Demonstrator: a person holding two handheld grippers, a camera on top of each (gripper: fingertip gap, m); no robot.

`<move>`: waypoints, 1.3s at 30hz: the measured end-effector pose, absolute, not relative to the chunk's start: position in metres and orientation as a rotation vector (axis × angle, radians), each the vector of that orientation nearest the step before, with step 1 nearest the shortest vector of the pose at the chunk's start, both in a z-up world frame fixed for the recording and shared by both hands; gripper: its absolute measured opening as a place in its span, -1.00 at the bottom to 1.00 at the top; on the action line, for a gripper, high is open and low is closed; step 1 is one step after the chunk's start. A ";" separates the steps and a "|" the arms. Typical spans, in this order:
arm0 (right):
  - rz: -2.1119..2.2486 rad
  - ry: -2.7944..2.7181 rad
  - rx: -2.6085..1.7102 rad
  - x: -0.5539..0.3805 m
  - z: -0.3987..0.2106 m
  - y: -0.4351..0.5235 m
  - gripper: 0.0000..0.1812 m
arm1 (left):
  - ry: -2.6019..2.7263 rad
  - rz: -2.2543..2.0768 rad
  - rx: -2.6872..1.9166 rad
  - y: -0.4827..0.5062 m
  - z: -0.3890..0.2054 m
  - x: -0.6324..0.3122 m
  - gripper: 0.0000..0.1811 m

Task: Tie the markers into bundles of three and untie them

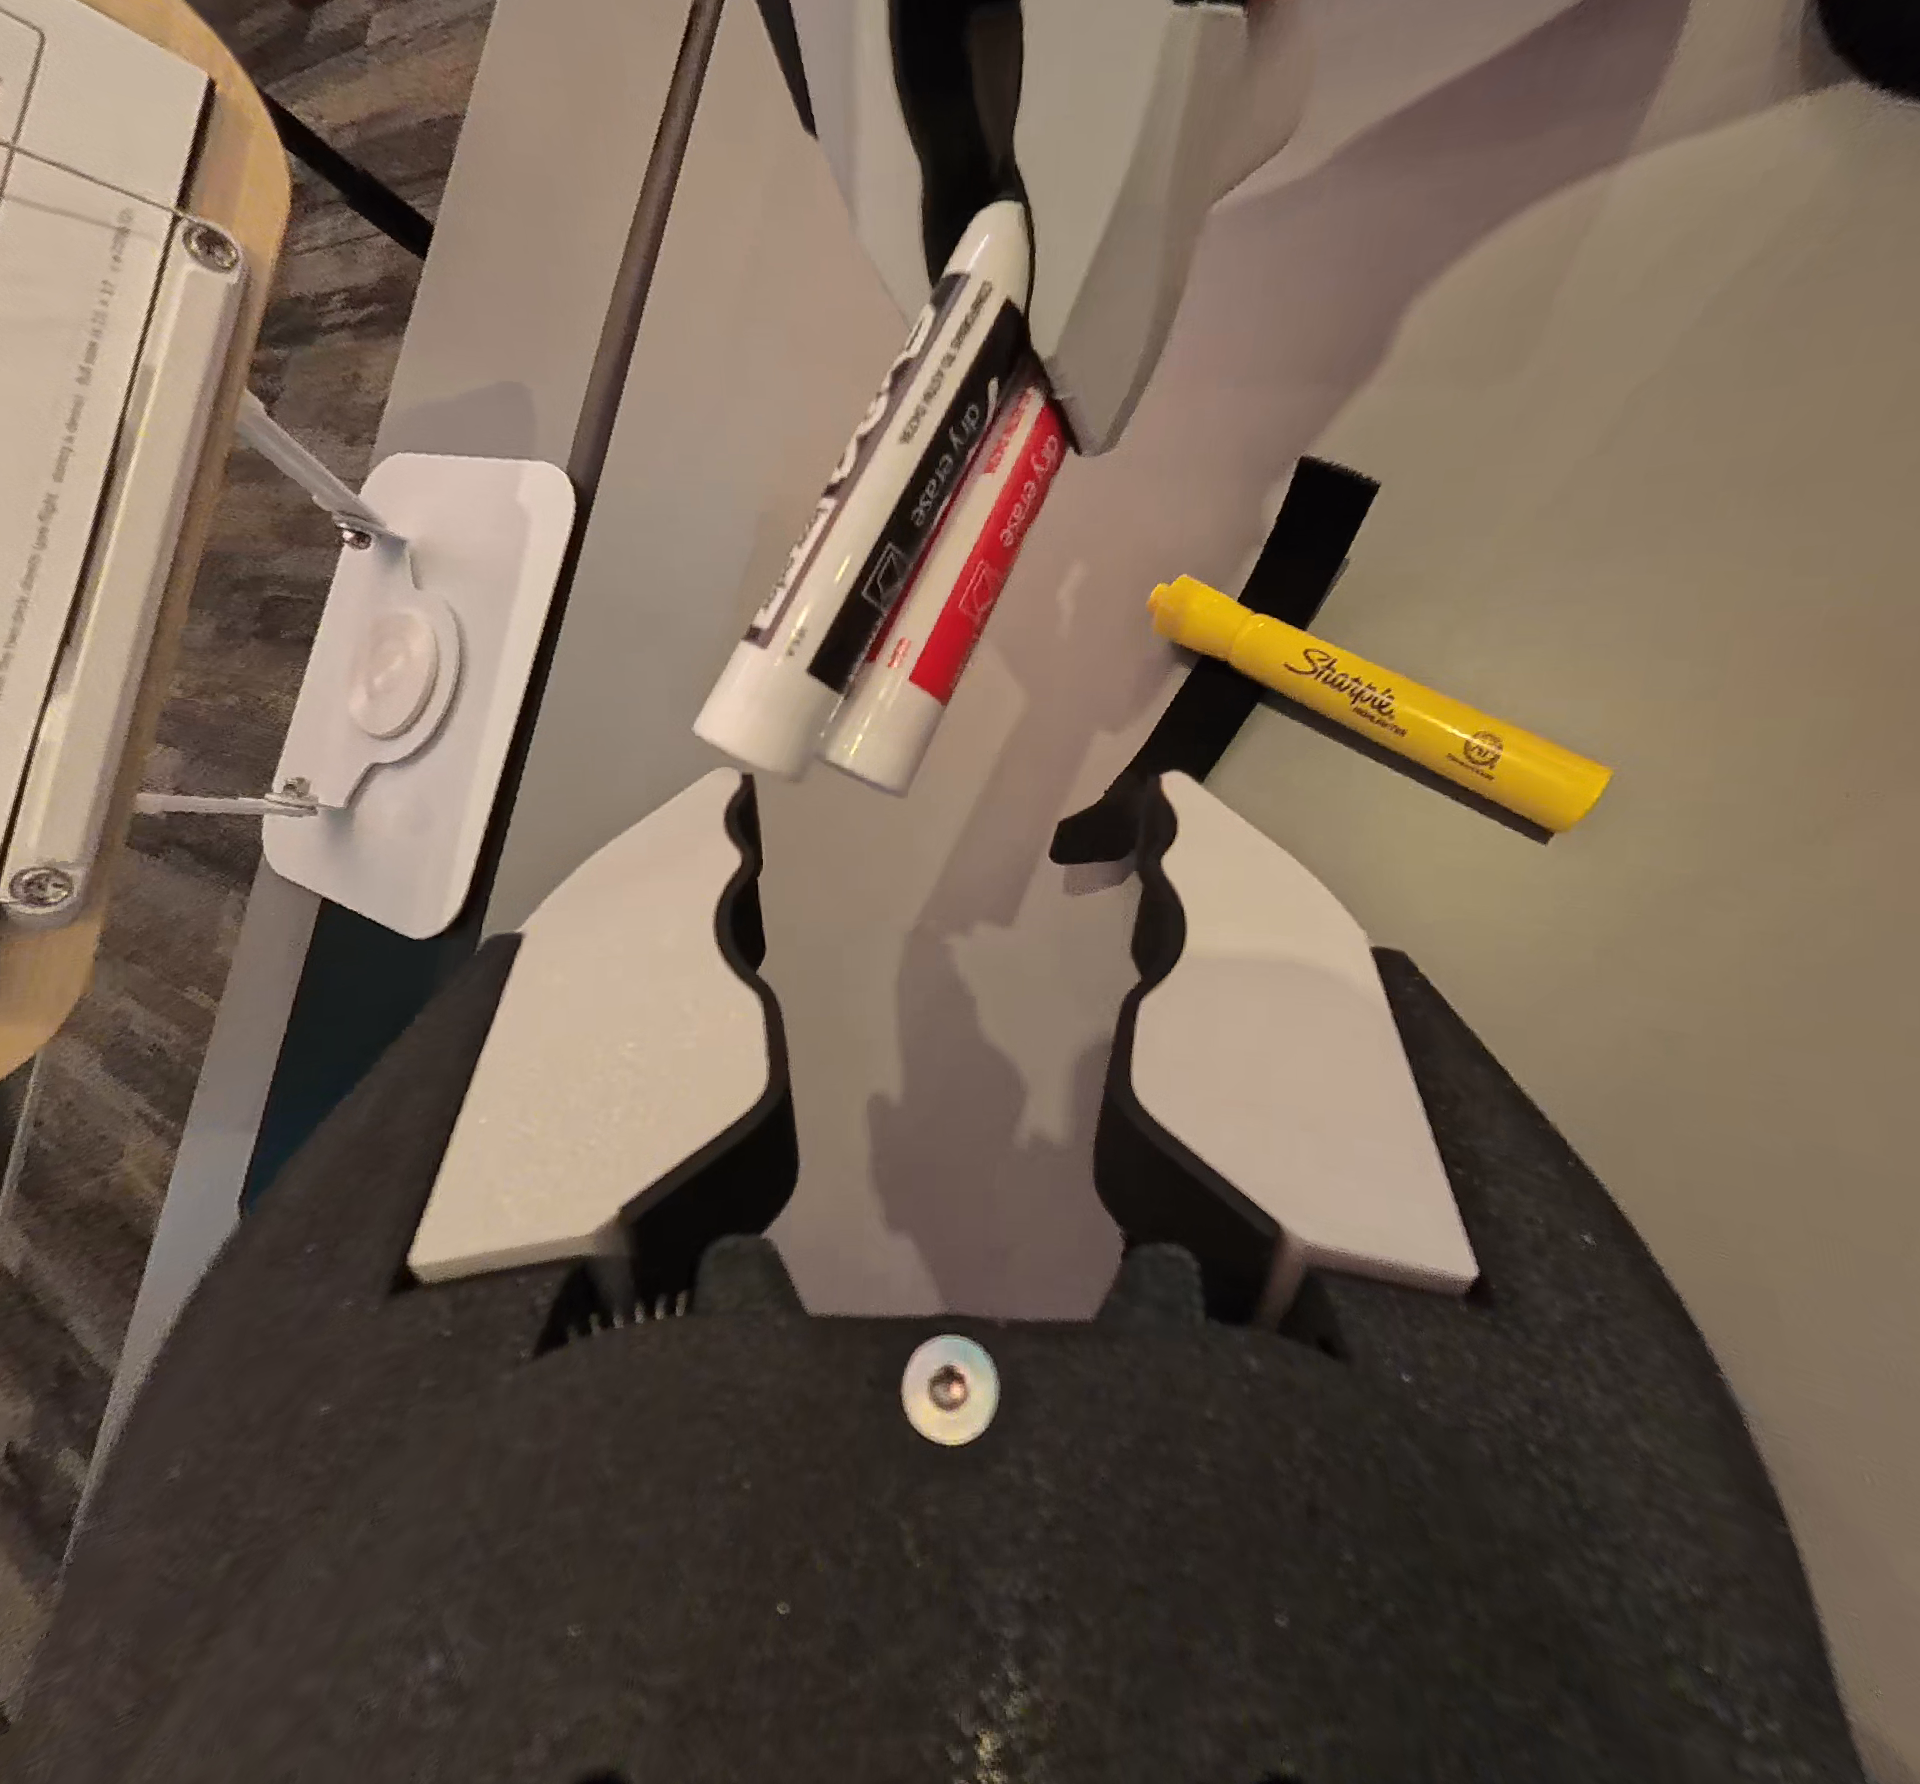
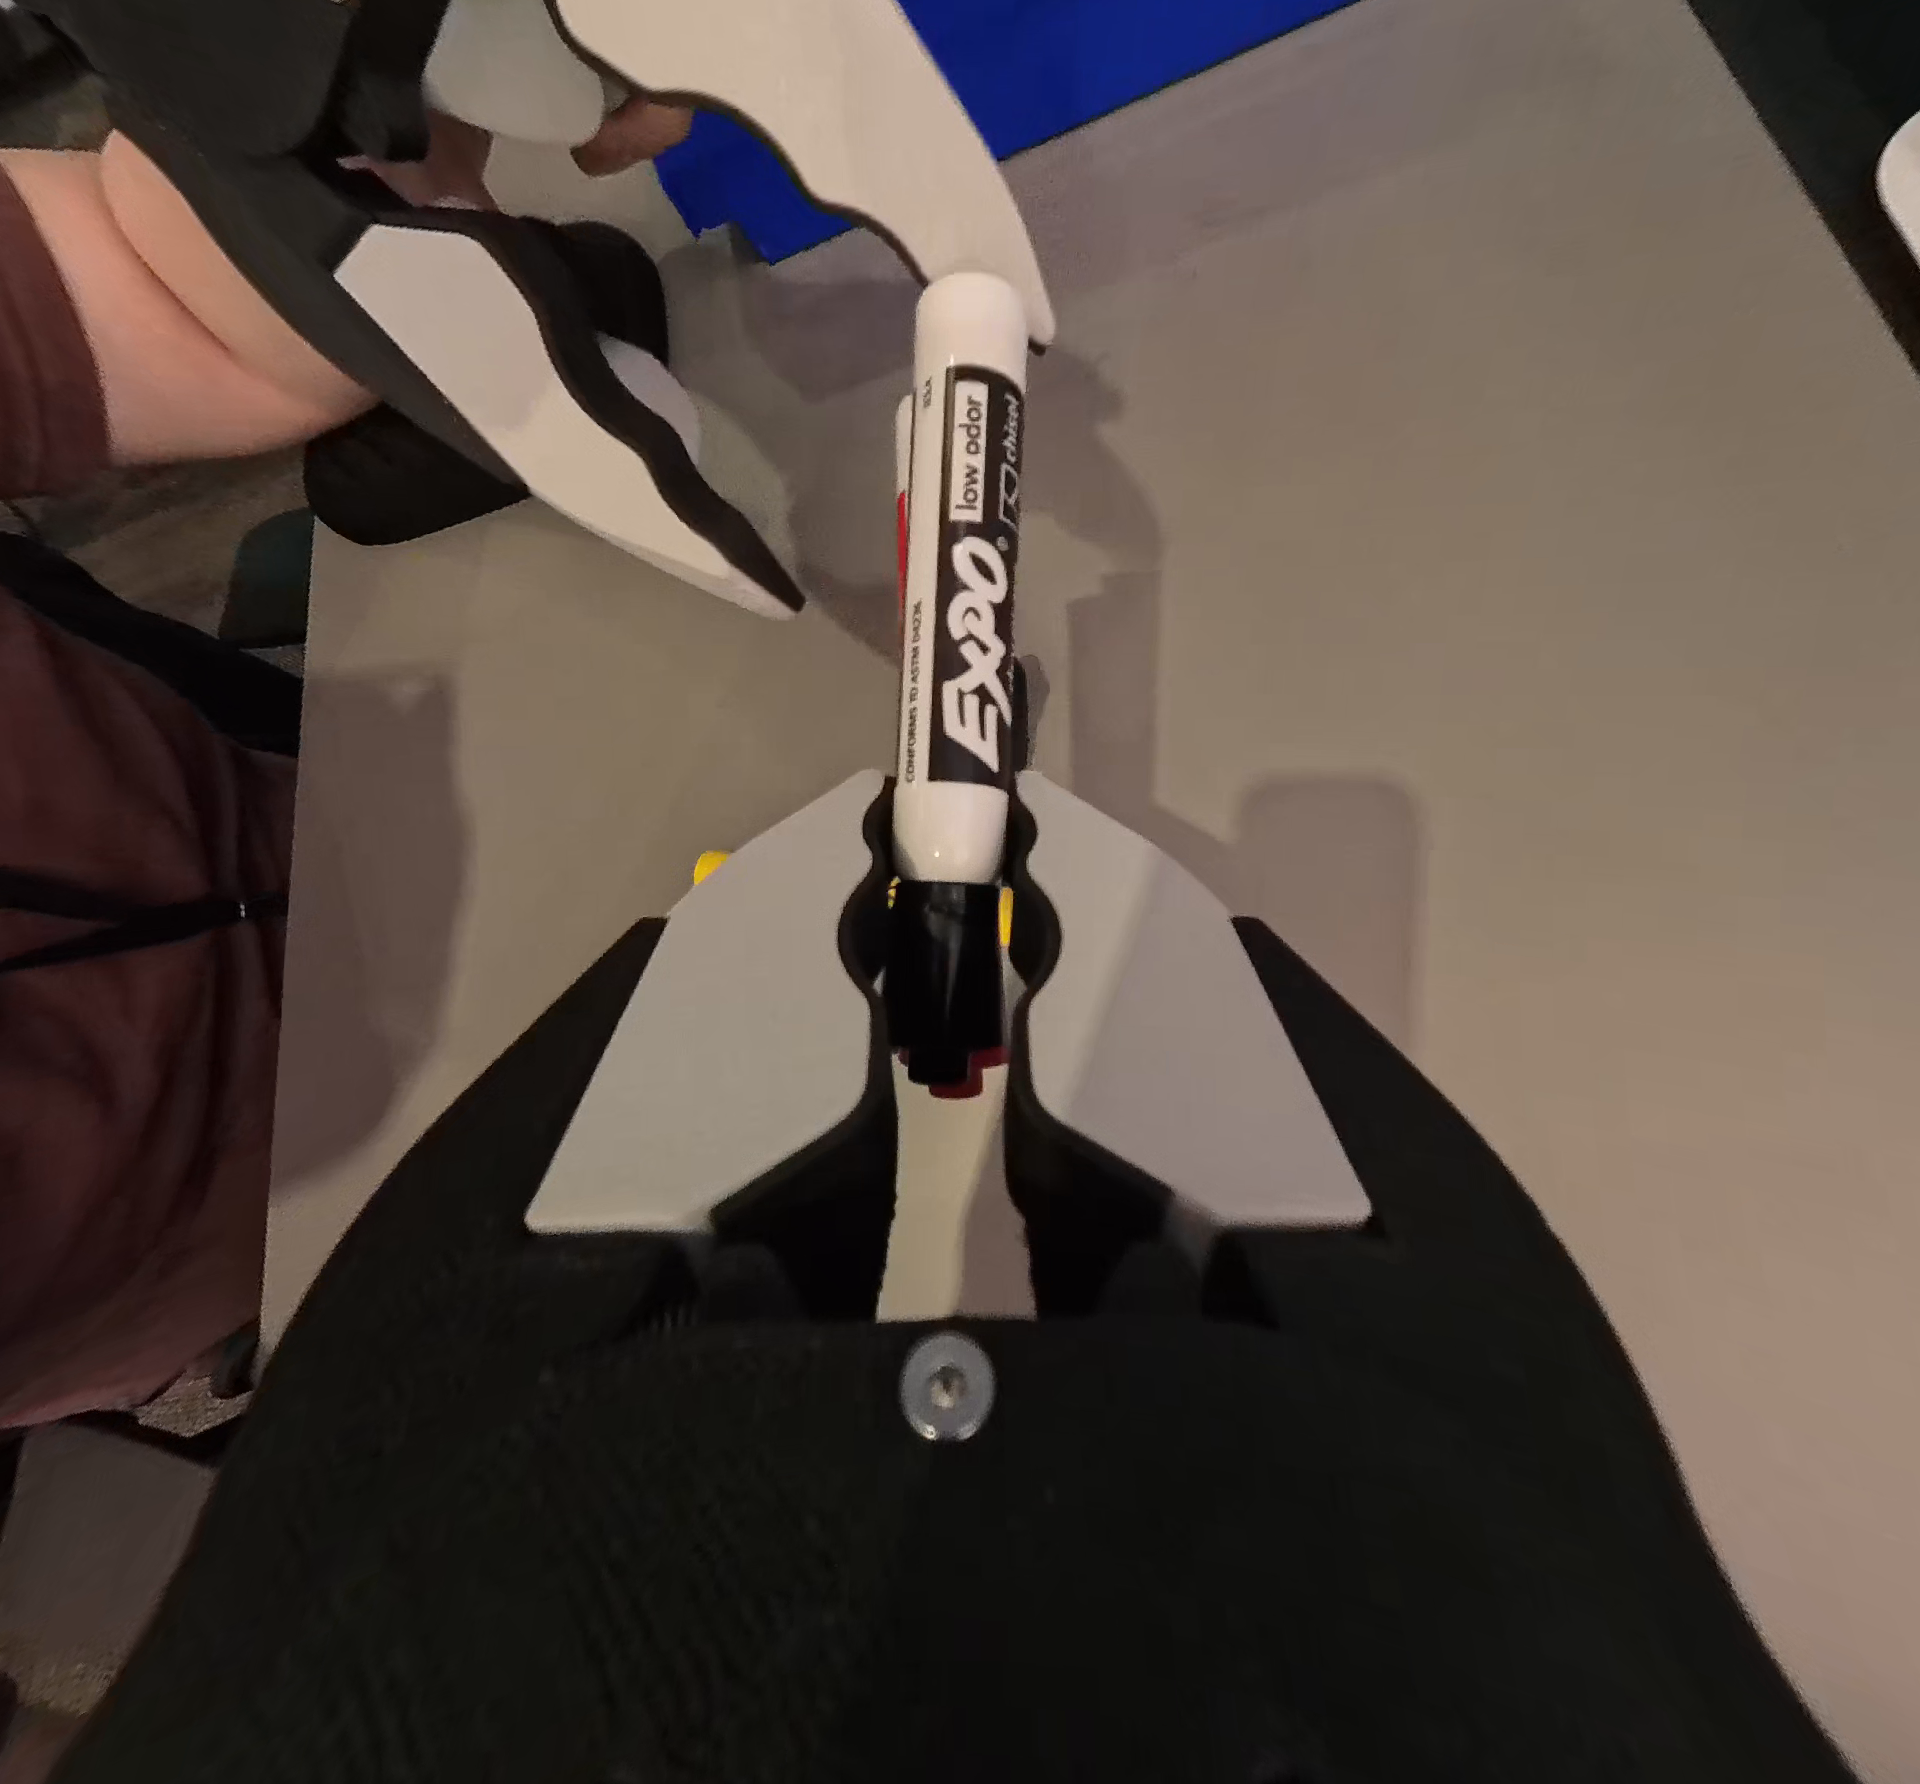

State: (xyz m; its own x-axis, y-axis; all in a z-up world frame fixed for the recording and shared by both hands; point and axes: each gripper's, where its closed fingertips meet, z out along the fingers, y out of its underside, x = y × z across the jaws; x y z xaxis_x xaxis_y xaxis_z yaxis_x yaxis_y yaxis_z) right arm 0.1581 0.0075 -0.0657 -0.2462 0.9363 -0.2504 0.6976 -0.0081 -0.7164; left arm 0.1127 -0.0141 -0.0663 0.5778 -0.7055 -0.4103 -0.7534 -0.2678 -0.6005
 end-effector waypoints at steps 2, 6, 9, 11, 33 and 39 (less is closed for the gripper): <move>1.101 -1.979 -1.706 0.158 -0.067 0.007 -0.79 | 1.170 0.088 -2.017 -0.014 -0.068 0.115 -0.22; 1.094 -1.980 -1.711 0.159 -0.067 0.007 -0.79 | 1.179 0.108 -2.026 -0.014 -0.071 0.114 -0.21; 1.103 -1.980 -1.716 0.158 -0.068 0.006 -0.79 | 1.177 0.088 -2.030 -0.014 -0.071 0.114 -0.21; 1.092 -1.982 -1.716 0.158 -0.068 0.006 -0.79 | 1.175 0.084 -2.031 -0.014 -0.072 0.114 -0.21; 1.387 -2.016 -1.851 0.151 -0.078 -0.030 -0.79 | 1.298 0.184 -1.975 -0.017 -0.077 0.117 -0.14; 1.430 -2.010 -1.933 0.144 -0.088 -0.040 -0.79 | 1.371 0.158 -2.016 -0.022 -0.094 0.118 -0.25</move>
State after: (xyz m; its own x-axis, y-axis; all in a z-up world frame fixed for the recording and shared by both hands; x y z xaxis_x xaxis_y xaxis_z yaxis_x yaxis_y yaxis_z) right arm 0.1443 -0.0396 -0.0876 -0.2392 0.7947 -0.5578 0.7875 -0.1773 -0.5903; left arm 0.1183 -0.0222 -0.0938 0.4362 -0.7762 -0.4553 -0.8594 -0.2093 -0.4665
